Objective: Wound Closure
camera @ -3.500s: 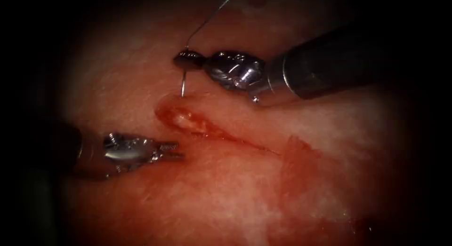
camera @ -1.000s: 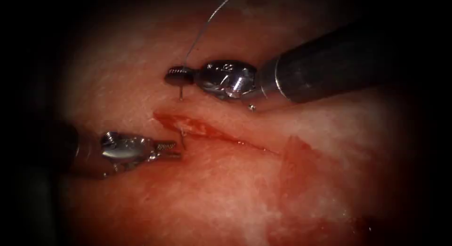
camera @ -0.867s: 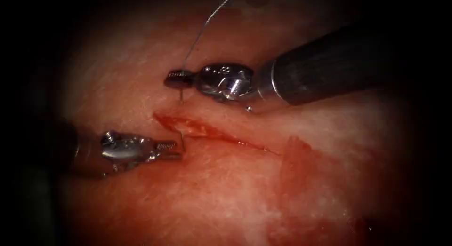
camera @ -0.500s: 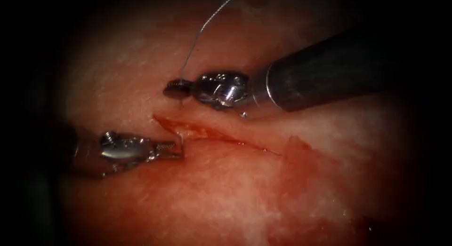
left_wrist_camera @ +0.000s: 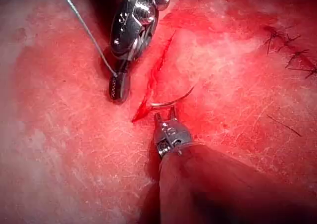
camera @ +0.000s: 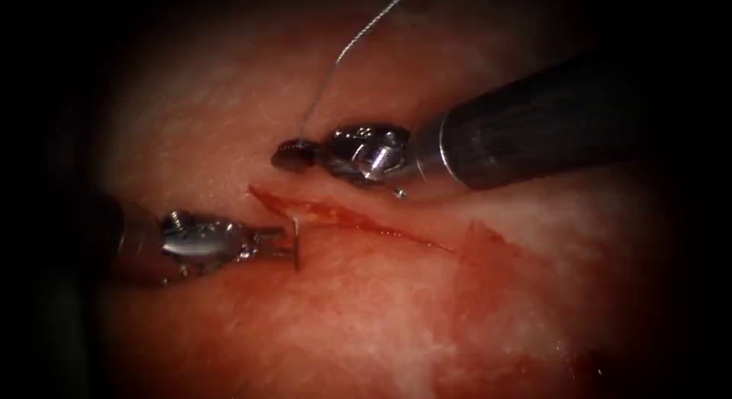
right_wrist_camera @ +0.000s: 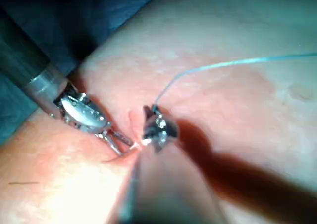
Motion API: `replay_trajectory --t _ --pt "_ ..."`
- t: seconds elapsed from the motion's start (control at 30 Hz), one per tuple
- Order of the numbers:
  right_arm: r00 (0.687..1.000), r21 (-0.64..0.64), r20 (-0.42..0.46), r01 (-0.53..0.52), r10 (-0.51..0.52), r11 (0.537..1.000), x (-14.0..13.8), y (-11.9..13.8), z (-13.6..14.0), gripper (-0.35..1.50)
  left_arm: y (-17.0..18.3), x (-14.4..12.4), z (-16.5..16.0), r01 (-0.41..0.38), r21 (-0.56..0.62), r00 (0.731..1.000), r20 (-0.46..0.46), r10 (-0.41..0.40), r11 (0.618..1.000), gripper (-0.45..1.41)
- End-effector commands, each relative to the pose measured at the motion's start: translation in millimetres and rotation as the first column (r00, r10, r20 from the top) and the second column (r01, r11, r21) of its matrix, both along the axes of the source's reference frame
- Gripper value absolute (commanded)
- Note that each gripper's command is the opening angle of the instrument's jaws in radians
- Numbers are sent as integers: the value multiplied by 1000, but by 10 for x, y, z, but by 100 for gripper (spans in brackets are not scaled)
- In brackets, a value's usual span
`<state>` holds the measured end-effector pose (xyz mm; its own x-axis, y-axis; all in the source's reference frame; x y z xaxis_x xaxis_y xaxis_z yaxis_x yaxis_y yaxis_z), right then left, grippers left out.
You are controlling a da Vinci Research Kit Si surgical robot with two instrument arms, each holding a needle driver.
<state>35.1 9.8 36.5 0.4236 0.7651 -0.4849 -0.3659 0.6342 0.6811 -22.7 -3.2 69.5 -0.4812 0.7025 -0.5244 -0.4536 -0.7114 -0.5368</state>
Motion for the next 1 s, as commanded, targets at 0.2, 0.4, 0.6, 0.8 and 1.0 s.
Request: replay_trajectory --t 0.2,0.4,0.6,0.8,1.0 --pt "1000 -7 -17 -18 18 1000 -33 18 -2 104 -12 -9 -8 -198 -300 977 21 214 933 29" --pt "1000 -42 -3 -31 31 999 -62 25 -7 104 -13 -20 -15 -269 -443 948 36 317 855 29" --pt "1000 -61 2 -31 31 998 -65 17 -1 103 -8 -23 -16 -270 -481 944 40 329 834 32" --pt "999 -72 6 -32 33 997 -62 12 7 101 -3 -20 -19 -248 -494 953 32 302 833 32" --pt "999 -76 6 -32 32 997 -62 9 10 99 1 -24 -20 -223 -512 959 38 280 830 32"
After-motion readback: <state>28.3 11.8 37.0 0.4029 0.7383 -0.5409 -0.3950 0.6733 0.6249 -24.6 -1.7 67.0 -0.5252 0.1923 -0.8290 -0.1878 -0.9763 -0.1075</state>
